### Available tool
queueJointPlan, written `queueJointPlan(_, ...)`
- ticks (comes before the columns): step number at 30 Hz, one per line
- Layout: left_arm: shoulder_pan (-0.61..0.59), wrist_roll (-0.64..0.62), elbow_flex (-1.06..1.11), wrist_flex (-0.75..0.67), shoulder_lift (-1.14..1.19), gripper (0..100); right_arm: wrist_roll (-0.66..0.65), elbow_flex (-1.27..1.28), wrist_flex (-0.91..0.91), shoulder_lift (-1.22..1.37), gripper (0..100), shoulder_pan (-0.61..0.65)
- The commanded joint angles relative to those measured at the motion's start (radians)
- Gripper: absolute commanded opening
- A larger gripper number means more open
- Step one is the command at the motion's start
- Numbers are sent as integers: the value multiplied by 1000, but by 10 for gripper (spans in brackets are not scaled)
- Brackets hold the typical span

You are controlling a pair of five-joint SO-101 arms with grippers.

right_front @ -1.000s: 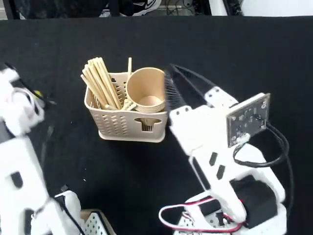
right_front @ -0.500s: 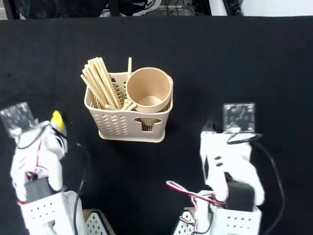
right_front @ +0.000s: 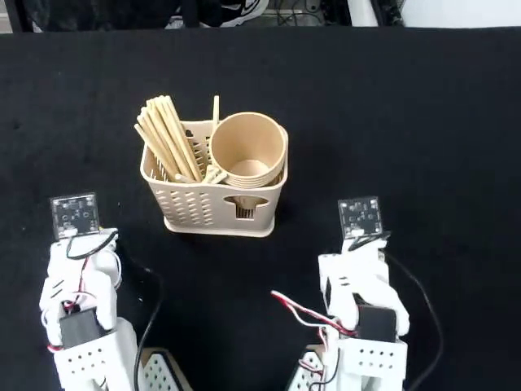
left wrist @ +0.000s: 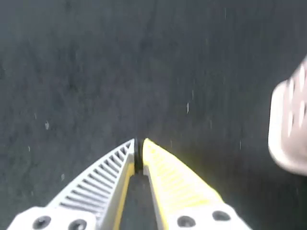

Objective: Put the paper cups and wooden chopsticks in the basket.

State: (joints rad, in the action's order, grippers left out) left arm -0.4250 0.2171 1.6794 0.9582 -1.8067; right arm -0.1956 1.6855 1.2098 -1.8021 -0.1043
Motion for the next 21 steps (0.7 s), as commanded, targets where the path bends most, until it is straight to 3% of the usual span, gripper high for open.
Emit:
queueJointPlan(1, 13, 31, 18, 117, -12, 33, -9, 1, 69, -38, 15, -8)
queueJointPlan(9, 7, 37, 18, 301, -11, 30, -12, 1, 66, -38, 15, -11)
queueJointPlan(21, 10, 35, 18, 315, -11, 30, -12, 1, 66, -38, 15, -9)
